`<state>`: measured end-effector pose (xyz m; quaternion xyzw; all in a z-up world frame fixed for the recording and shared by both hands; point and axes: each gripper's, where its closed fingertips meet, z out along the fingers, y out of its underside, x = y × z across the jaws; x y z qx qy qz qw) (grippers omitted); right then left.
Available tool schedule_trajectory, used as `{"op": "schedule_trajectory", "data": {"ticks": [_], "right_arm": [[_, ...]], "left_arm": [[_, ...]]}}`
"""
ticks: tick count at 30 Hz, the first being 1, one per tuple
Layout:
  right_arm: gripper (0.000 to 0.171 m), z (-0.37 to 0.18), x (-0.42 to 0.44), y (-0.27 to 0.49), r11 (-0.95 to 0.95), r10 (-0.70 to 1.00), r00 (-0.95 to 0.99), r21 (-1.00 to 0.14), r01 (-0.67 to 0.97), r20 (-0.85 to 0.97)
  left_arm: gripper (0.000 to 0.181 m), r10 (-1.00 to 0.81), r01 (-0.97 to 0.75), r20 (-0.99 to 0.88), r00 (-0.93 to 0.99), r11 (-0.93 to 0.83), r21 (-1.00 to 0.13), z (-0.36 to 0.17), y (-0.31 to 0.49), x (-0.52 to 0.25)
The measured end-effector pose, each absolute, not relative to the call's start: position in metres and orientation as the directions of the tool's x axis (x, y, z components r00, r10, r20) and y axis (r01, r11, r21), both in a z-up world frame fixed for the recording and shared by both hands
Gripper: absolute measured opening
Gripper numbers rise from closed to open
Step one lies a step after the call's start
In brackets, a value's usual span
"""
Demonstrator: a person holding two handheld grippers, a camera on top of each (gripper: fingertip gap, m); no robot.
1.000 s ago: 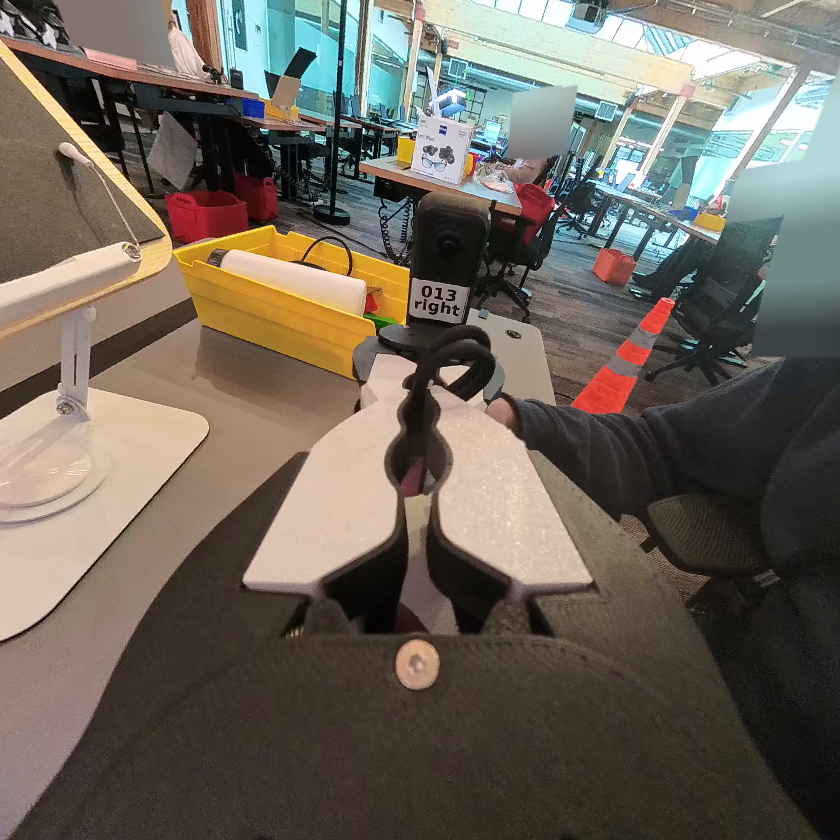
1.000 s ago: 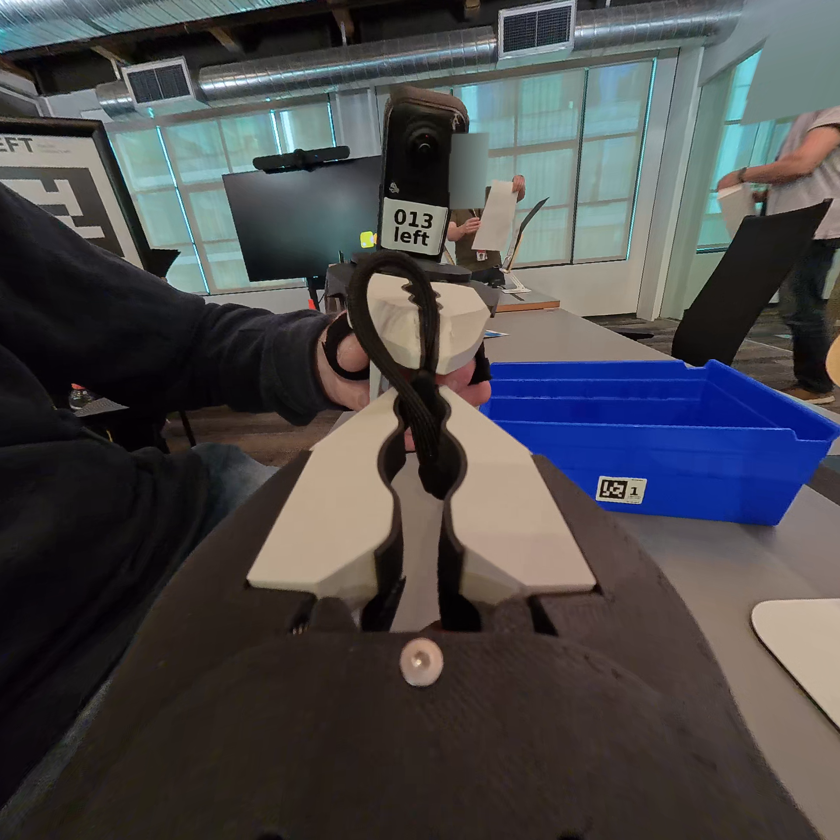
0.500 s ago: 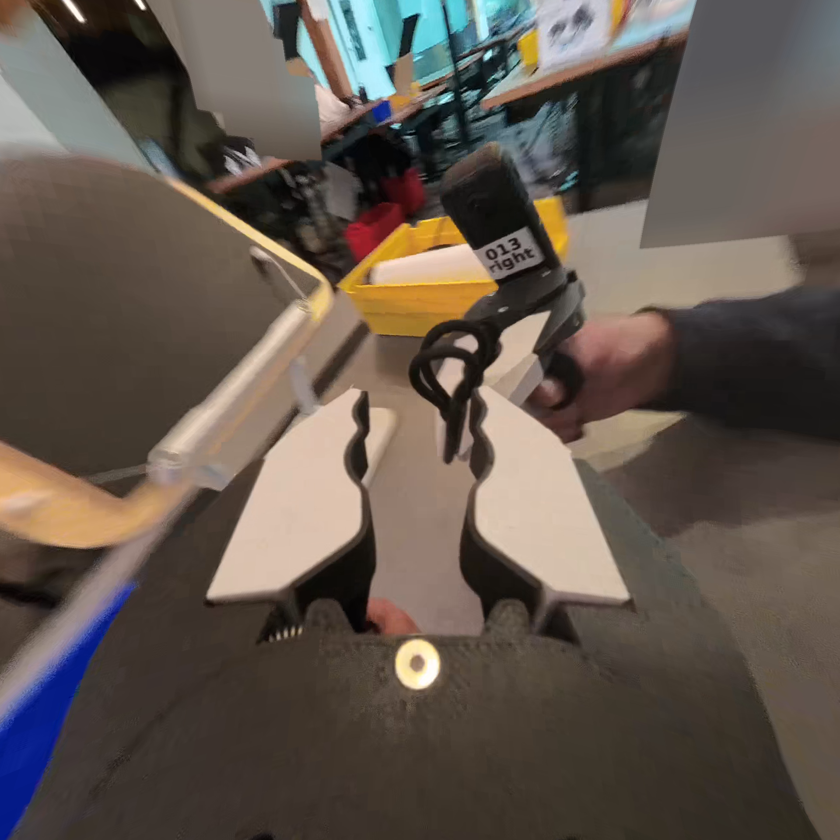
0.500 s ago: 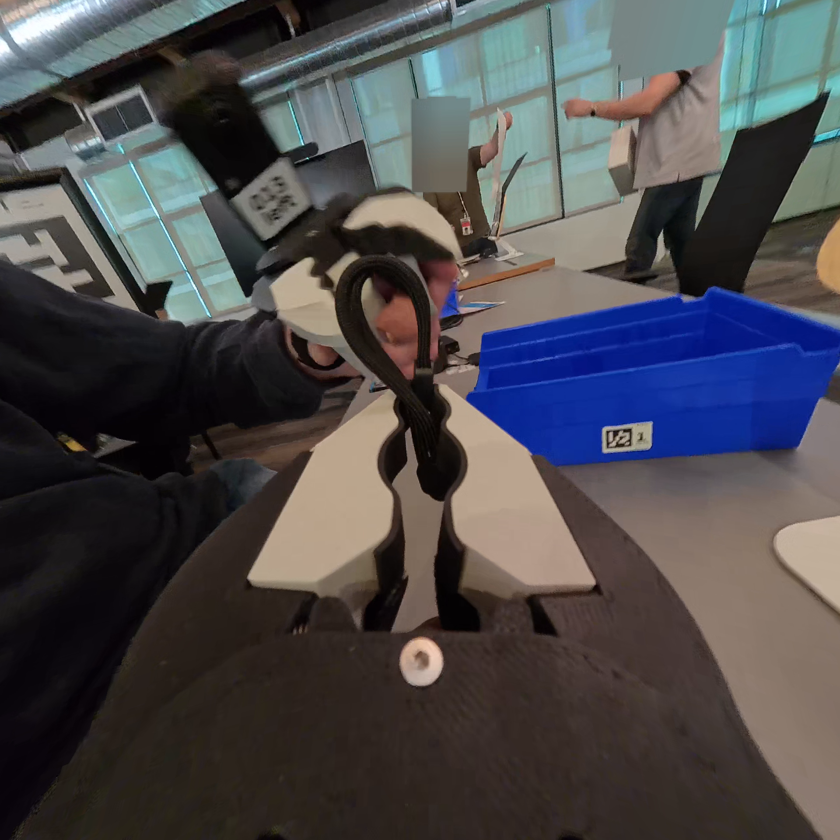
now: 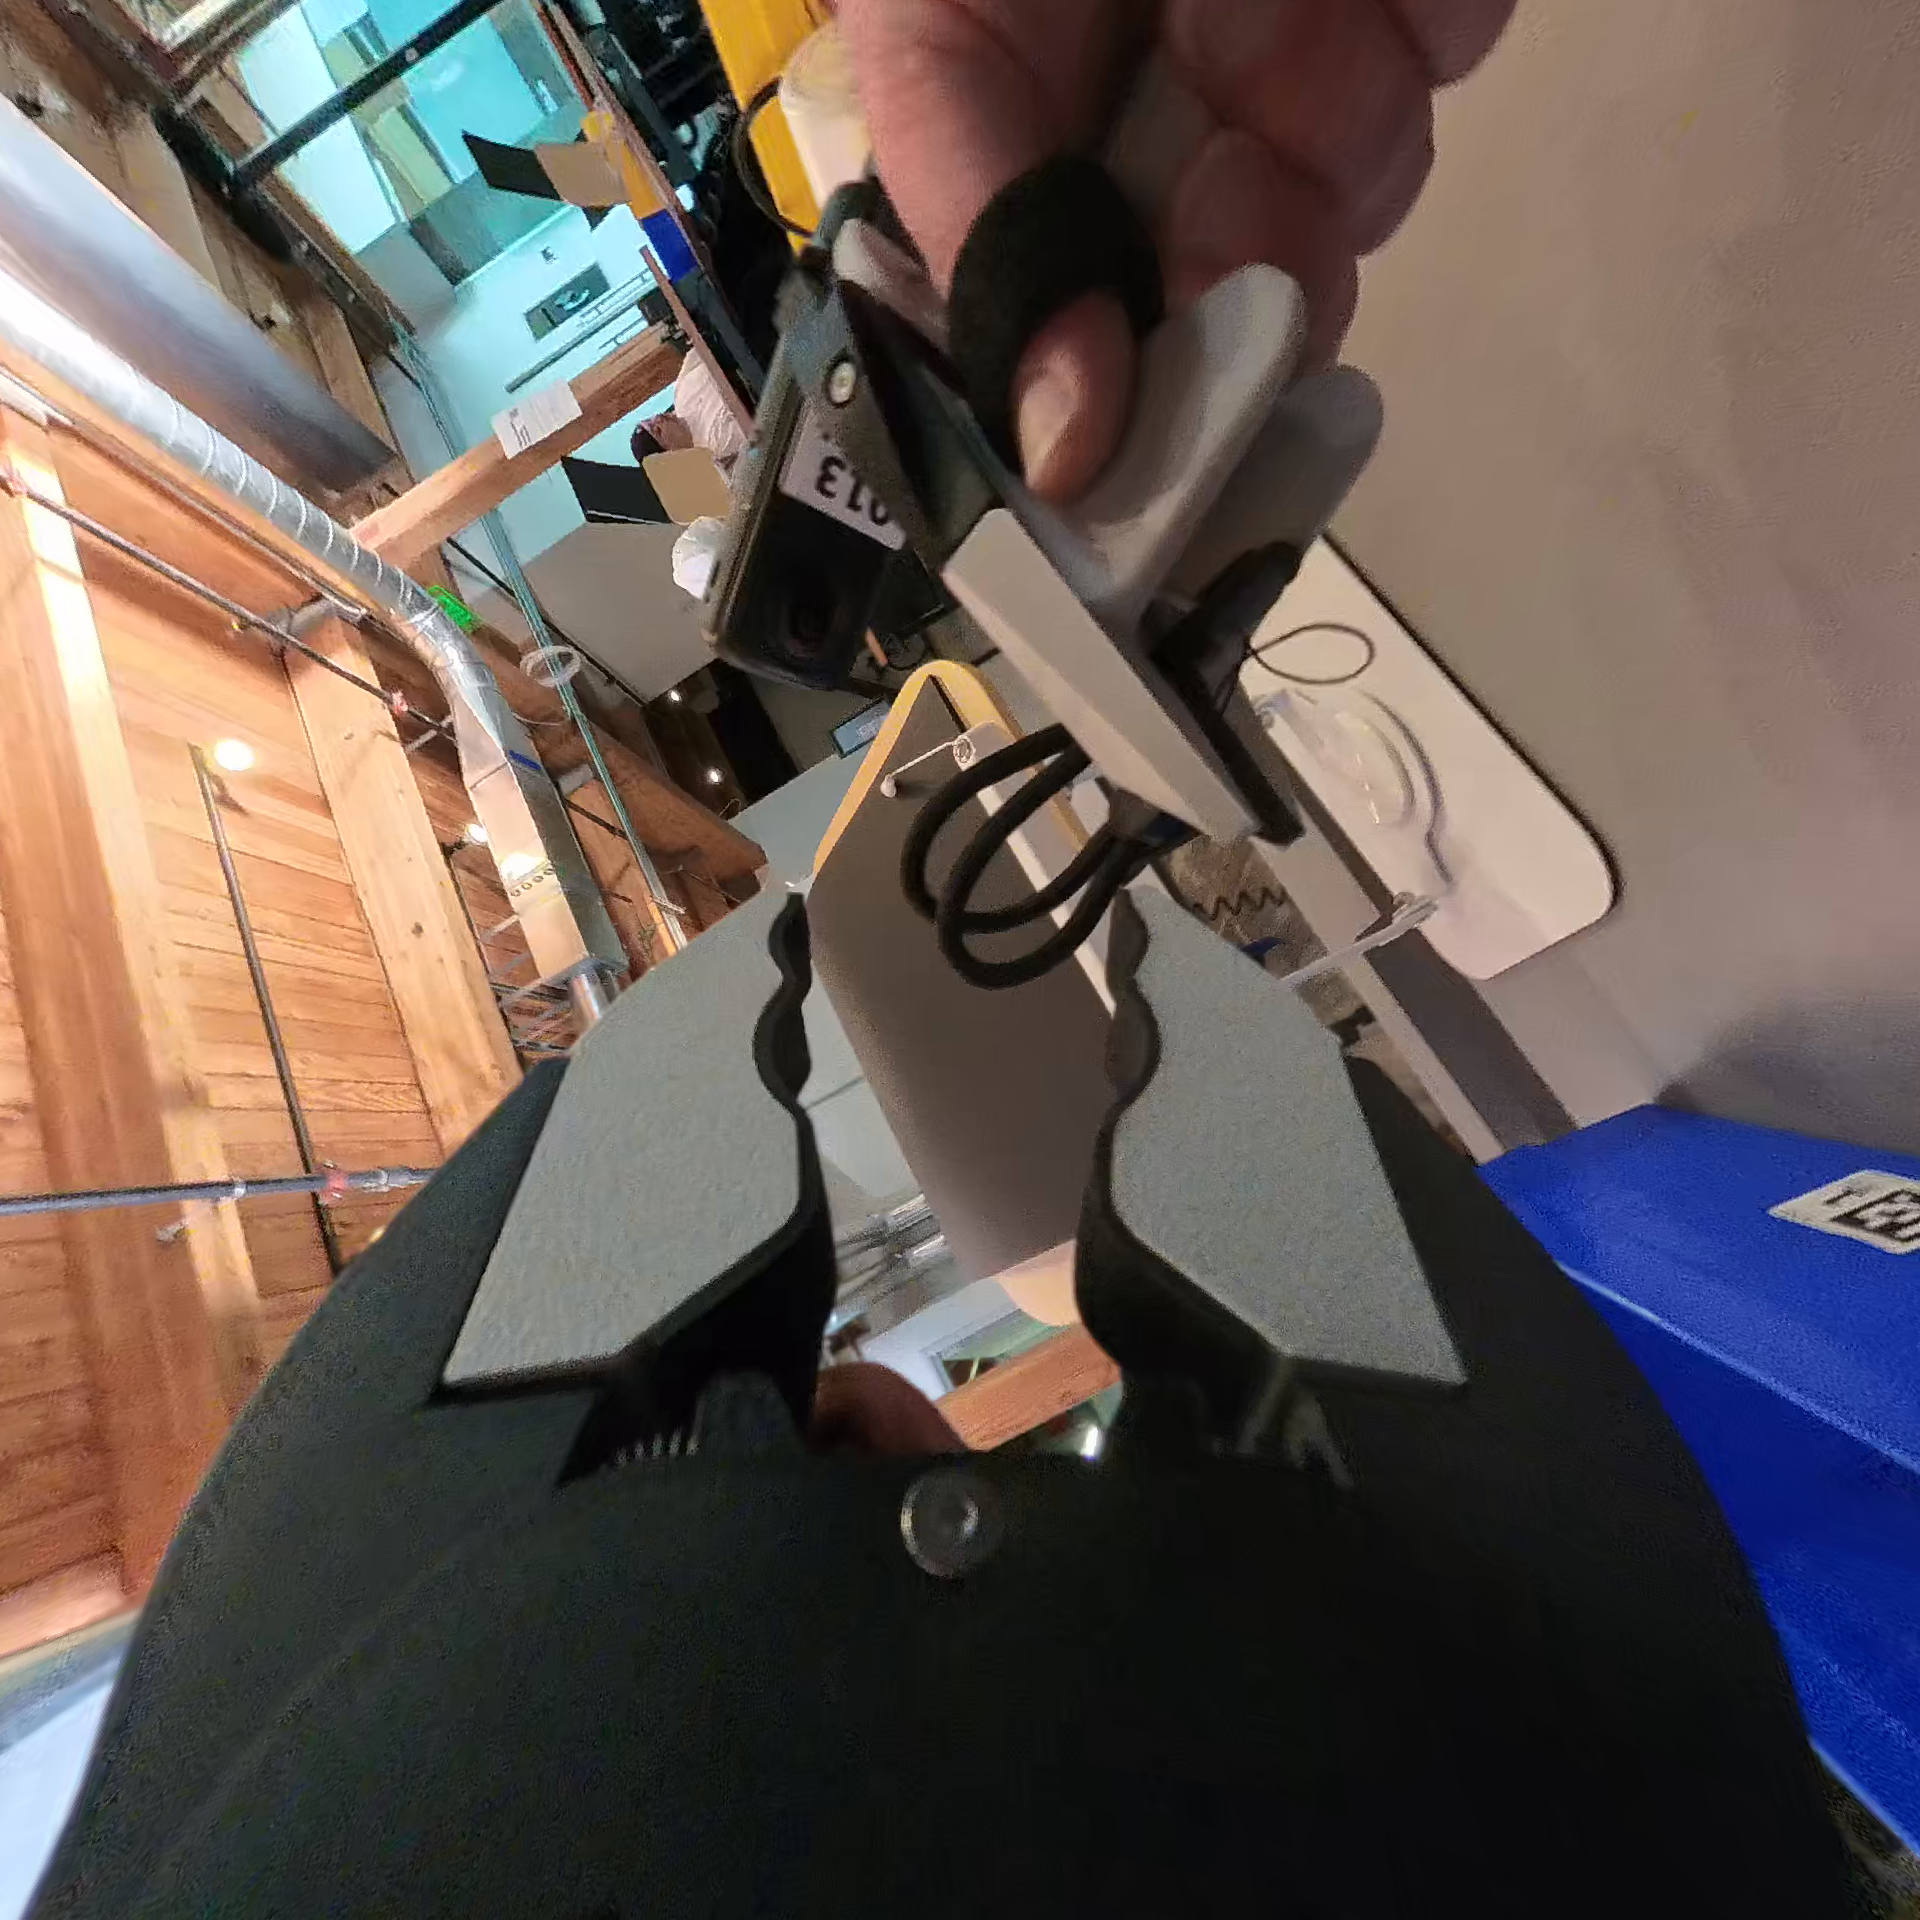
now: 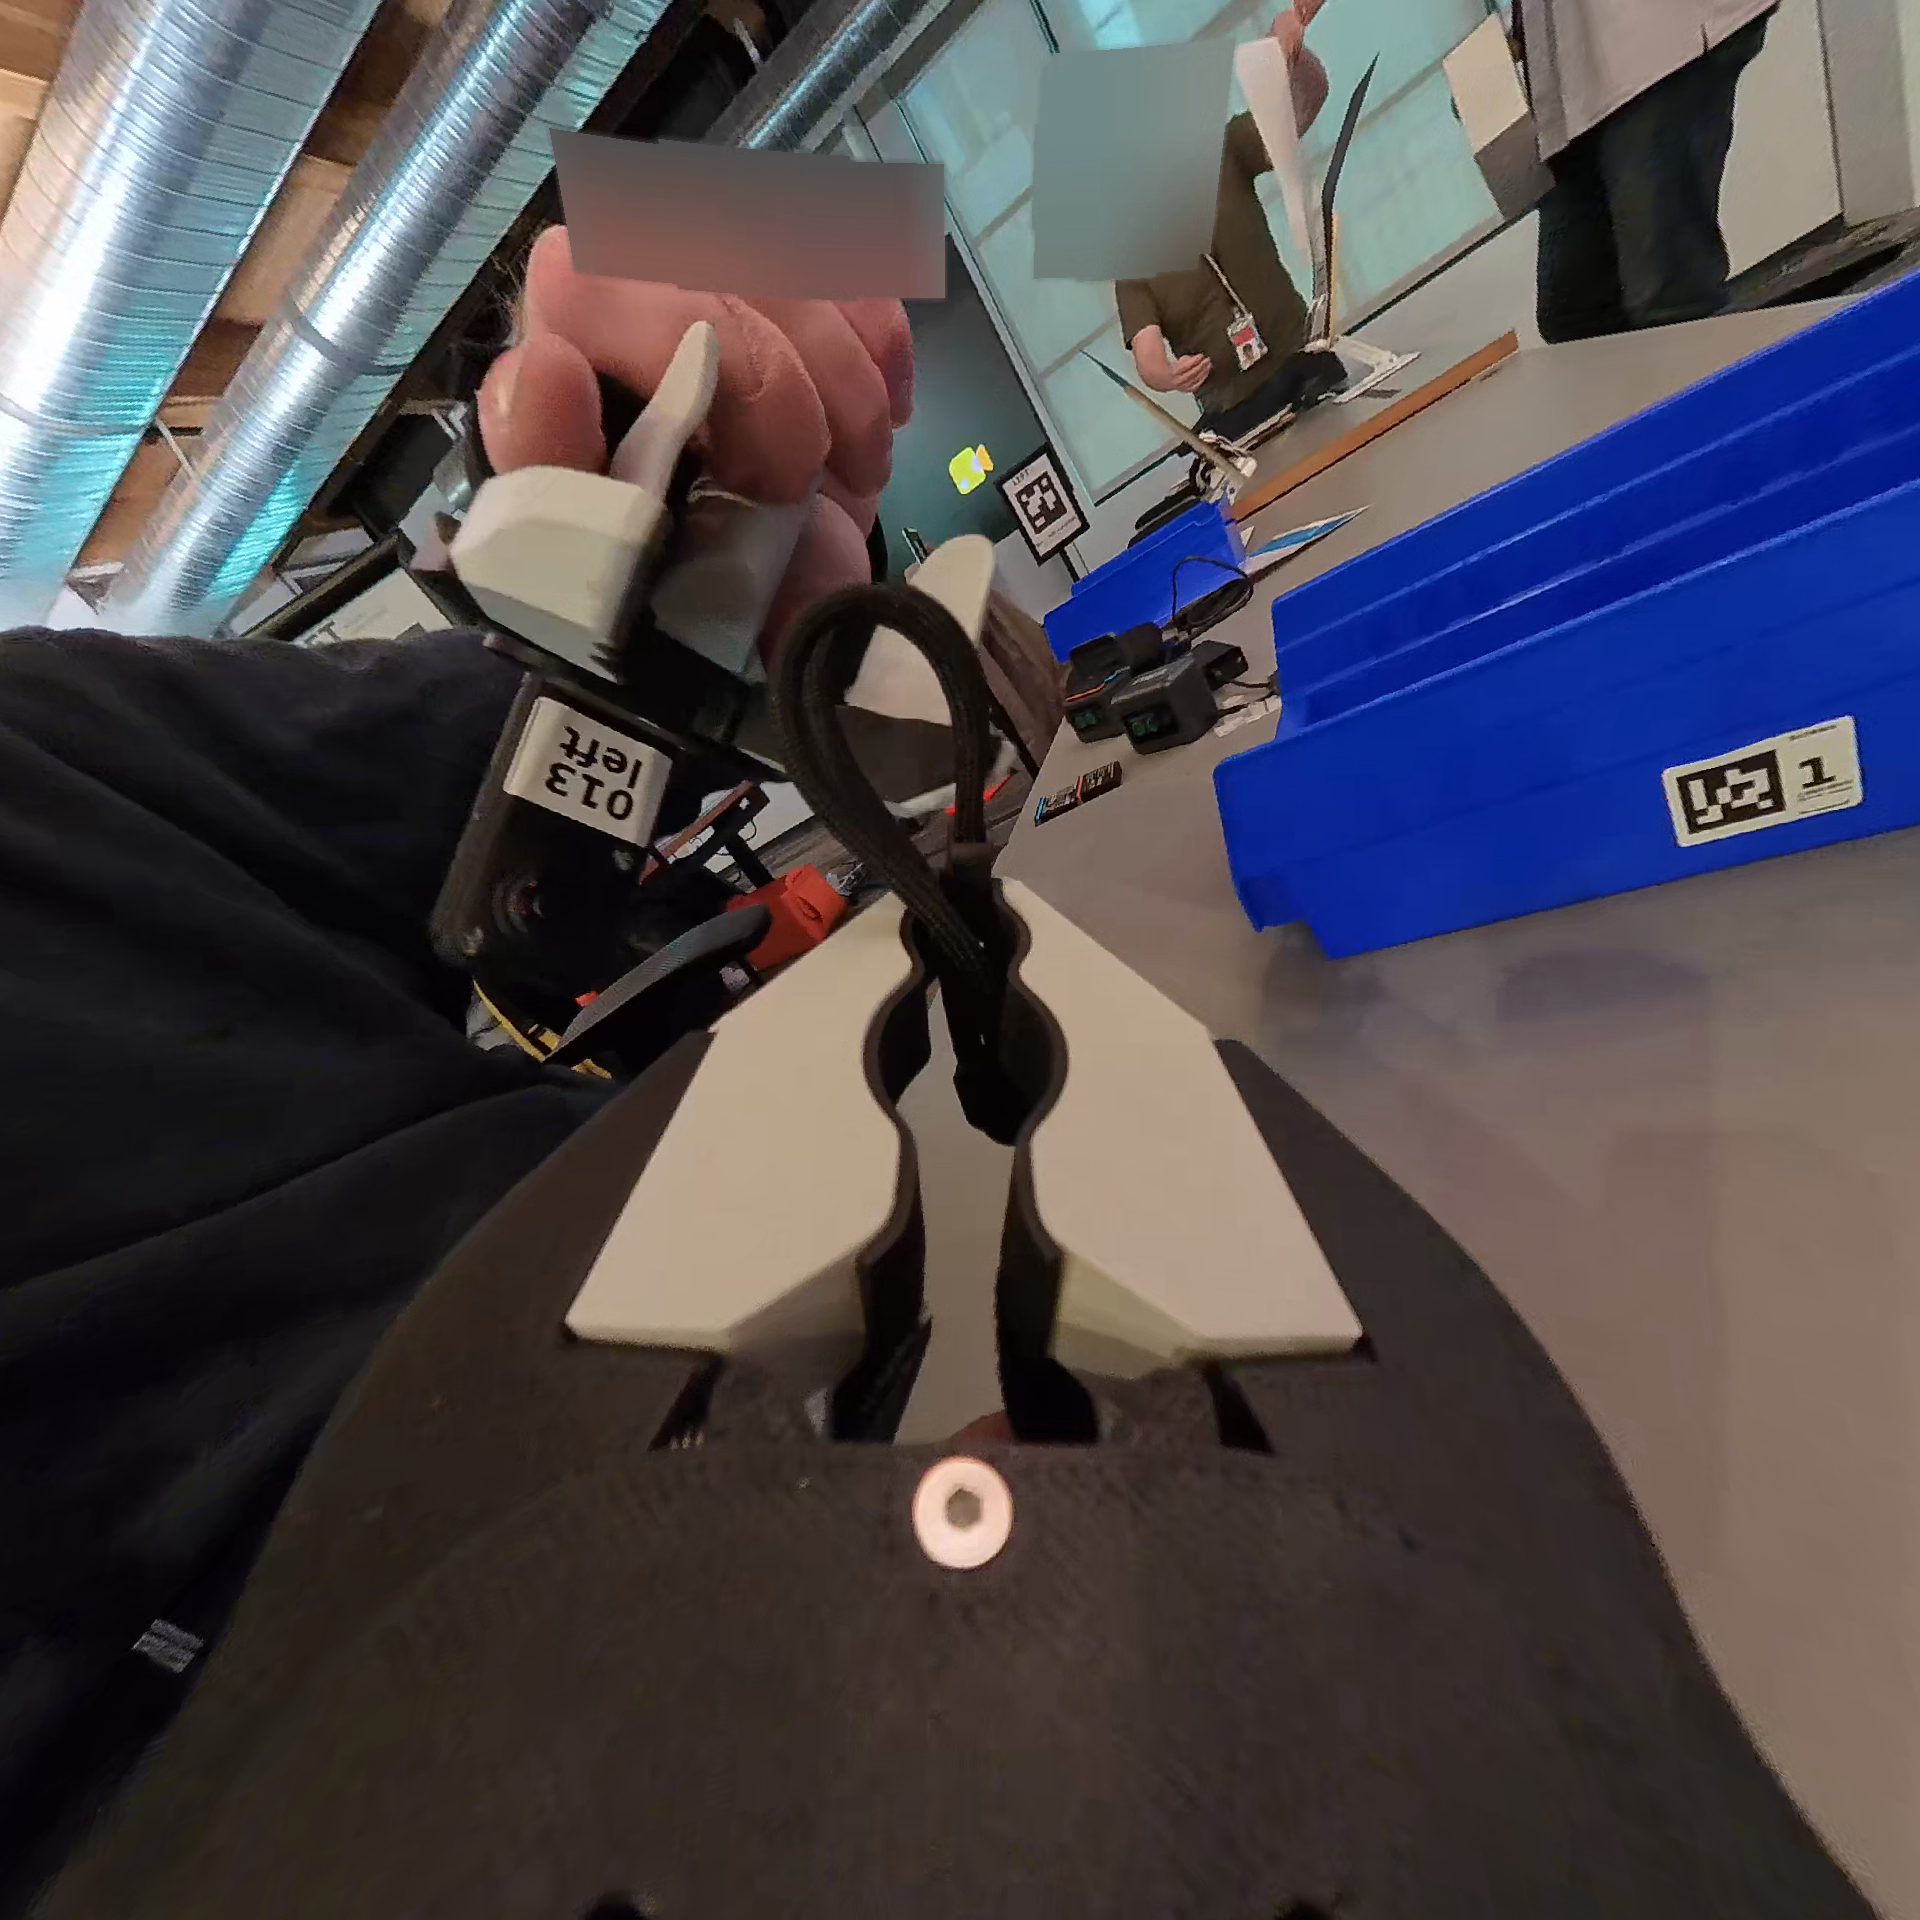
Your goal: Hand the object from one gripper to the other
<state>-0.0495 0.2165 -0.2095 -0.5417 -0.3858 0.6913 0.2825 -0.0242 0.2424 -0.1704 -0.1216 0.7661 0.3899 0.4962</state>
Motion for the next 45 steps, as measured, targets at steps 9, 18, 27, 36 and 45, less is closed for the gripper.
{"op": "schedule_trajectory", "data": {"ticks": [9,18,27,36,45], "right_arm": [[0.003,-0.209,-0.051,0.209,-0.537,0.803,-0.271,-0.842,0.058,-0.531],[0.031,-0.199,-0.045,0.223,-0.428,0.890,-0.176,-0.904,-0.010,-0.420],[0.058,-0.159,-0.023,0.233,-0.090,0.996,0.006,-0.978,-0.186,-0.093],[0.062,-0.143,-0.012,0.230,0.121,0.989,0.110,-0.968,-0.221,0.098],[0.045,-0.150,-0.025,0.220,0.244,0.966,0.131,-0.955,-0.167,0.224]], "left_arm": [[0.007,0.198,-0.558,-0.815,-0.545,0.640,0.528,-0.195,0.258,-0.023],[0.003,-0.100,-0.765,-0.938,-0.331,0.610,0.205,-0.190,0.270,-0.032],[0.003,-0.703,-0.757,-0.672,0.233,0.303,-0.580,-0.191,0.273,-0.038],[0.003,-0.923,-0.470,-0.184,0.337,0.004,-0.883,-0.189,0.257,-0.021],[0.004,-0.987,-0.357,0.065,0.149,-0.115,-0.927,-0.194,0.227,-0.001]]}}
